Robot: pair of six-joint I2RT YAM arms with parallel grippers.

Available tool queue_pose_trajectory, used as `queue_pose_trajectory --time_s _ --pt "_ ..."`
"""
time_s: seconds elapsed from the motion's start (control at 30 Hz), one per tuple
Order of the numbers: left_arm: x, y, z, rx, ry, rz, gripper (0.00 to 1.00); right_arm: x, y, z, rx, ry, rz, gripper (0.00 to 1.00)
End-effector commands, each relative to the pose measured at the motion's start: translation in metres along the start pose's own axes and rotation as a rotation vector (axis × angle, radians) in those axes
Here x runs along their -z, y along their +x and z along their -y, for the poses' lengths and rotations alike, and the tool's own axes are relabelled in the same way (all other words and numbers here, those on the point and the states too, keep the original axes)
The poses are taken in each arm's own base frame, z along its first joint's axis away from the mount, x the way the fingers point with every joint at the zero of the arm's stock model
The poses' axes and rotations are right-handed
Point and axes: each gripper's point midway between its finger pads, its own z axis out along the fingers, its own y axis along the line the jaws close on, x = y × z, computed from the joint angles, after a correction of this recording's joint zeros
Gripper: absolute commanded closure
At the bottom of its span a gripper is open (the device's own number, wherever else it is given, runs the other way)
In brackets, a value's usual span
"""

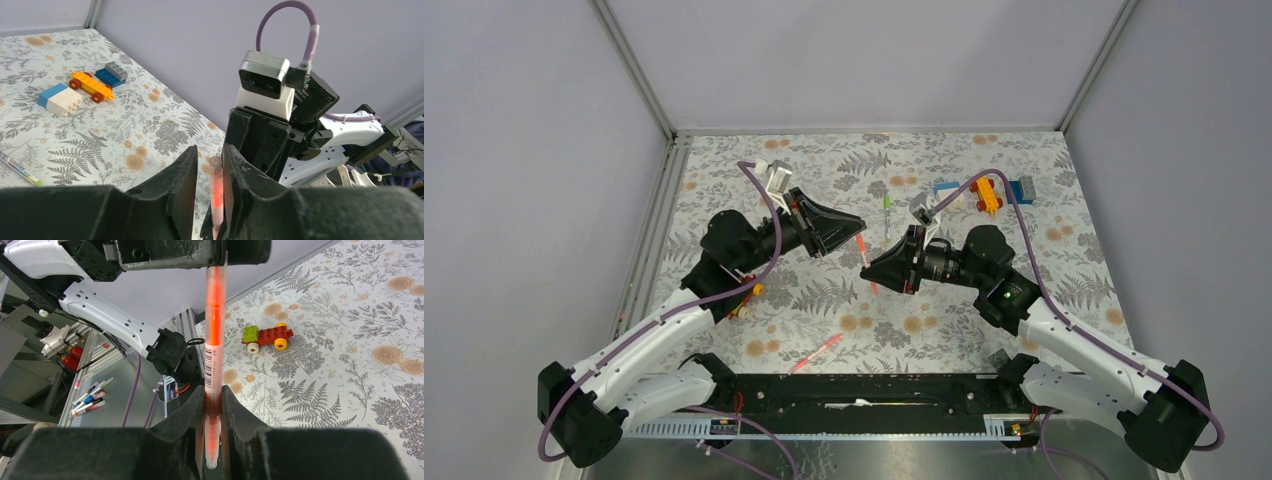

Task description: Insert the pens into the pen caps

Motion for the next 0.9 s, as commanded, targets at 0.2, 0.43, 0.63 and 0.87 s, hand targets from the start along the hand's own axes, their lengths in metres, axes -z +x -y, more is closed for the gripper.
queue_pose_trajectory --time_s 0.2,0.43,0.63,0.87 --pt "0.0 -0.002 0.008 -0.017 0.045 0.003 1.0 -0.005 -0.02 -0.012 0.043 -0.047 0.048 1.0" --pt "0.01 0.023 -0.016 0.023 -0.032 -0.016 1.0 -0.012 -0.033 0.003 0.052 0.031 0.079 1.0" --pt "0.016 0.057 -0.052 0.076 -0.144 -0.06 1.0 -0.018 -0.042 0.028 0.036 0.147 0.118 1.0" --pt "0.019 0.094 -0.09 0.157 -0.262 -0.112 1.0 -0.026 -0.044 0.059 0.014 0.274 0.125 1.0"
